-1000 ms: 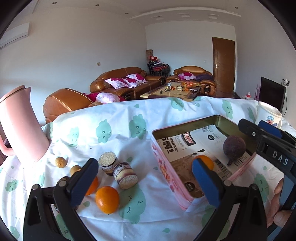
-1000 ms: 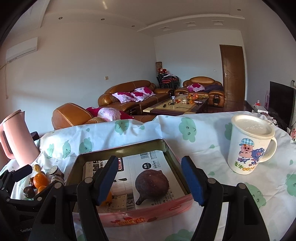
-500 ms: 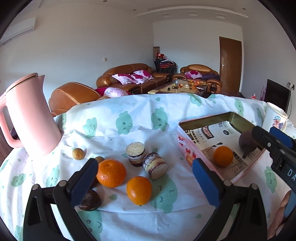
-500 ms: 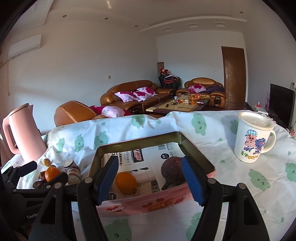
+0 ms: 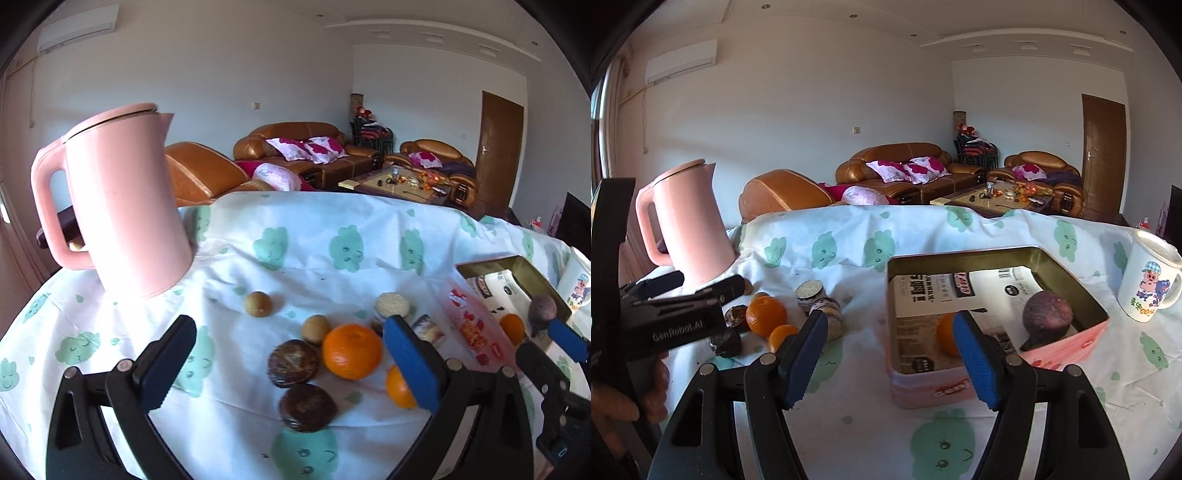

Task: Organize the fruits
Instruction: 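Grasp an orange with the right tool while the left tool grasps a dark brown fruit, then release orange into pink tin with right tool while left tool releases brown fruit, then grasp a cake cup with right tool while left tool grasps a dark brown fruit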

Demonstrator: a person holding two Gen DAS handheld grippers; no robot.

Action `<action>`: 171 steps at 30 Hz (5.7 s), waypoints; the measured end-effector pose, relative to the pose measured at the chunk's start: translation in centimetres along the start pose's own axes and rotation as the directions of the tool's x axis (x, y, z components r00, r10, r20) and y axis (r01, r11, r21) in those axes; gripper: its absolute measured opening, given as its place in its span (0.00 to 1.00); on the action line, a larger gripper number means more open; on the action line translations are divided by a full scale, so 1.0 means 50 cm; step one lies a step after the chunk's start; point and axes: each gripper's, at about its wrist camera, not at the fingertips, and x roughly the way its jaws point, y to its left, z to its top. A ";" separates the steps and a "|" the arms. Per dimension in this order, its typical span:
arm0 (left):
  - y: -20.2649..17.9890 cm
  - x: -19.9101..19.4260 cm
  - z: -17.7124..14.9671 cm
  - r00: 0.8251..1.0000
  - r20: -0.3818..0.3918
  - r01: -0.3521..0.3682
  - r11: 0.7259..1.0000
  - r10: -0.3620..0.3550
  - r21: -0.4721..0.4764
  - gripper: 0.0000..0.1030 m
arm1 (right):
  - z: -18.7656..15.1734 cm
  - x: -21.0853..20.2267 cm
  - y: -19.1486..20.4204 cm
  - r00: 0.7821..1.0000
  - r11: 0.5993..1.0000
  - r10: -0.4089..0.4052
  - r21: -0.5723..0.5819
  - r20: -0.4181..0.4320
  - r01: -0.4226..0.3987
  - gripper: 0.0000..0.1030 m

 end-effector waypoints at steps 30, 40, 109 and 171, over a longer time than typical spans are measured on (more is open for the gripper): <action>0.049 0.034 -0.031 0.945 -0.254 0.234 0.969 -0.208 0.076 0.76 | -0.007 0.146 0.112 0.933 0.984 0.175 0.033 -0.316 -0.173 0.35; -0.007 0.064 -0.068 0.910 -0.344 0.292 0.948 -0.233 0.129 0.44 | 0.019 0.060 0.083 0.978 0.987 0.149 -0.042 -0.145 -0.156 0.35; -0.434 0.041 0.006 0.979 0.009 0.195 0.944 -0.205 0.265 1.00 | 0.078 0.095 -0.315 1.000 0.977 -0.024 0.210 0.000 0.024 0.71; -0.026 -0.011 -0.006 0.994 0.088 -0.062 0.996 0.057 0.059 1.00 | 0.013 -0.007 -0.054 0.997 0.997 -0.068 -0.025 0.047 0.069 0.85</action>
